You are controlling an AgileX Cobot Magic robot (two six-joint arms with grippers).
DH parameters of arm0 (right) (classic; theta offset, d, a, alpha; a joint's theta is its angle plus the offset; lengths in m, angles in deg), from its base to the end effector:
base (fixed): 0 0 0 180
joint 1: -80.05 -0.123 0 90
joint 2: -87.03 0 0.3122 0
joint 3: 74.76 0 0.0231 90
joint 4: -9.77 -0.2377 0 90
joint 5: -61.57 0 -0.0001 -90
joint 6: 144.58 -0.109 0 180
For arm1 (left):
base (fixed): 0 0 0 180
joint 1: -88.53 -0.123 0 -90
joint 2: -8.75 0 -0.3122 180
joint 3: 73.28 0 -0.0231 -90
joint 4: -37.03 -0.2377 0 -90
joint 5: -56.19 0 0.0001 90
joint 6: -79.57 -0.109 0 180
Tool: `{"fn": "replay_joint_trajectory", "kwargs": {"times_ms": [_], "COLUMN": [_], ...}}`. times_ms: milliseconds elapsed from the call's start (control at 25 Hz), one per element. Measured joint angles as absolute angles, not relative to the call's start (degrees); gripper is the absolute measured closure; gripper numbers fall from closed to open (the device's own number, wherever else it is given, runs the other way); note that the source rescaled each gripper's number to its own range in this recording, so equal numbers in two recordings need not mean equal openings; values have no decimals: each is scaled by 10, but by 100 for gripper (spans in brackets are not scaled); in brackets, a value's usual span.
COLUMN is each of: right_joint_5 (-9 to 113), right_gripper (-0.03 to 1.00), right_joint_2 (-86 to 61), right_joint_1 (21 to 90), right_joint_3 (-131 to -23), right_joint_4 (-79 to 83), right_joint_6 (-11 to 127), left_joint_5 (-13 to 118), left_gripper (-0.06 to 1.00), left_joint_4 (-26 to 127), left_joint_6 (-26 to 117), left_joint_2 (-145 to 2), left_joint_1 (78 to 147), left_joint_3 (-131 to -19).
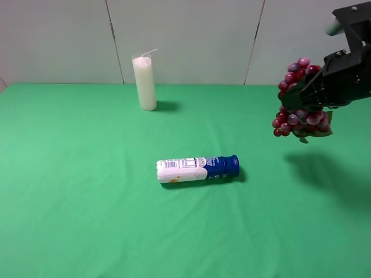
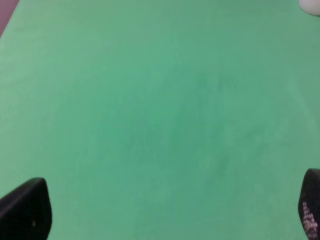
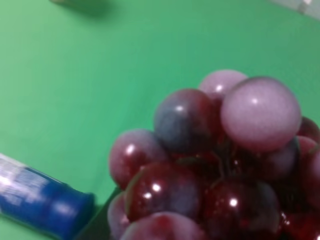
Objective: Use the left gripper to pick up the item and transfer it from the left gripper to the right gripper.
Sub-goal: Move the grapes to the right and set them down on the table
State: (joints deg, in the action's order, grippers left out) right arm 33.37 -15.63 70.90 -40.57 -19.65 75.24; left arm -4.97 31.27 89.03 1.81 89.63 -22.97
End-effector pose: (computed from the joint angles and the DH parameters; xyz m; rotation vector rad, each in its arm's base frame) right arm 0.2270 0.0622 0.2848 -0.5712 2.2985 0.2433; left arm -0.0267 0.0101 0.2572 -0.1544 2.0566 0.0071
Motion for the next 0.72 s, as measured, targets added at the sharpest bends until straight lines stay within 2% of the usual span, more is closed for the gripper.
{"fn": "replay_joint_trajectory", "kwargs": {"times_ms": [200, 720], "right_joint_5": [340, 435], "right_gripper": [95, 96], "right_joint_2": [-154, -27], "right_joint_1": [734, 734], "right_joint_3": [-406, -406], "right_joint_4": [-175, -173], "right_joint_6": [726, 713], "left_joint_5": [-50, -50], "left_gripper": [-6, -6], "left_joint_4": [313, 313], "left_joint_6": [890, 890], "left_joint_2": [18, 18], "left_joint_1": [896, 896], "left_joint_3": [-230, -230]}}
